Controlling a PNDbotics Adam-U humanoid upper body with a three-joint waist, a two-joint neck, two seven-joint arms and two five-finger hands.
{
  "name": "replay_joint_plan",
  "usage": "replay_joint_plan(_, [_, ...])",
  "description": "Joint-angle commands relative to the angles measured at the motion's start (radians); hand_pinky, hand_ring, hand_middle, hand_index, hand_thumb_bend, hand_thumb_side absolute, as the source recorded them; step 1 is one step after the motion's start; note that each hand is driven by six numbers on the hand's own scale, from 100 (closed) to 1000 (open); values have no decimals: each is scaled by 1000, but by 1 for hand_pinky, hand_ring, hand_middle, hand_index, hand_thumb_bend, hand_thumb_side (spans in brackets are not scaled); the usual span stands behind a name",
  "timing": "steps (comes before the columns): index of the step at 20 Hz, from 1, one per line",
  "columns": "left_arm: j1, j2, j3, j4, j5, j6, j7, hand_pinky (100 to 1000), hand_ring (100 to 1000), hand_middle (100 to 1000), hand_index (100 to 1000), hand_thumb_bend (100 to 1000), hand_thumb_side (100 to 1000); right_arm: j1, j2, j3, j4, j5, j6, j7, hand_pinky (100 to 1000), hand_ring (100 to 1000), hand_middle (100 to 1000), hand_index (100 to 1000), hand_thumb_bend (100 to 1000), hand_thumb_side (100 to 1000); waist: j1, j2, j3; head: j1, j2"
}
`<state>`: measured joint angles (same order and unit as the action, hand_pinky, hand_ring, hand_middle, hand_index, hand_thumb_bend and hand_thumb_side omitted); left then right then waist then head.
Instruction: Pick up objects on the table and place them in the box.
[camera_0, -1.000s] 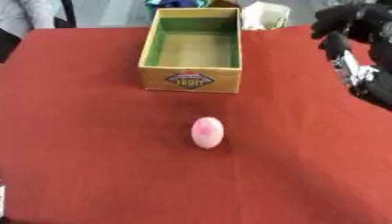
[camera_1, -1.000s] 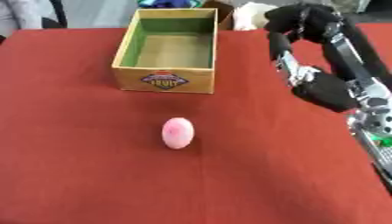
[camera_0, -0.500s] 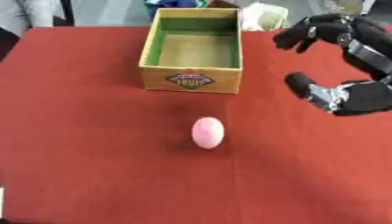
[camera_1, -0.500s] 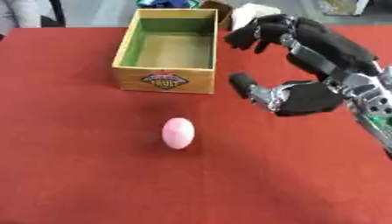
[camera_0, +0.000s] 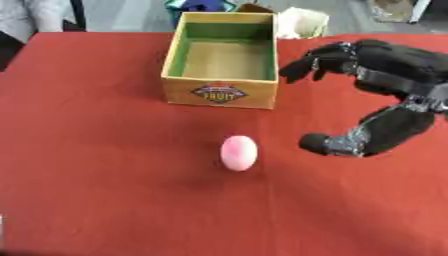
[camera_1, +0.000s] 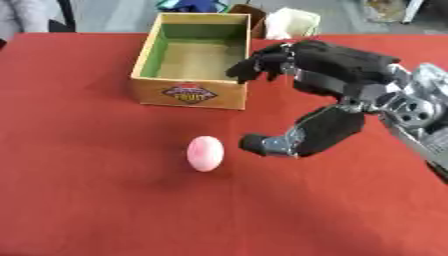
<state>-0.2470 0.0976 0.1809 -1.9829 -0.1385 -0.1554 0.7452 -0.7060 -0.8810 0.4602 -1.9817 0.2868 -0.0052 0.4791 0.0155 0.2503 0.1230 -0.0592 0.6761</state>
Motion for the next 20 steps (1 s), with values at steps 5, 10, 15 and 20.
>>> replay_joint_plan(5, [-5,24,-6,-17,5,-2,-9,443,386,405,489,127,863,-84,74,71,-18,53,134,169,760,870,833,985,476,580,-2,-25,3,-11,0])
replay_joint_plan(10, [-4,24,-12,-17,9,-2,-15,444,386,405,488,126,862,-119,133,99,-18,113,238,193,751,867,840,991,486,577,-3,-27,3,-13,-2])
replay_joint_plan(15, [-4,23,-13,-17,11,-3,-18,443,386,406,488,125,861,-130,175,136,-18,155,327,203,766,883,854,995,507,544,-3,-28,6,-17,-5])
replay_joint_plan(20, [-3,21,-15,-17,13,-2,-21,444,386,406,487,127,861,-121,203,150,-18,196,391,219,765,882,853,992,504,531,-2,-26,7,-18,-7])
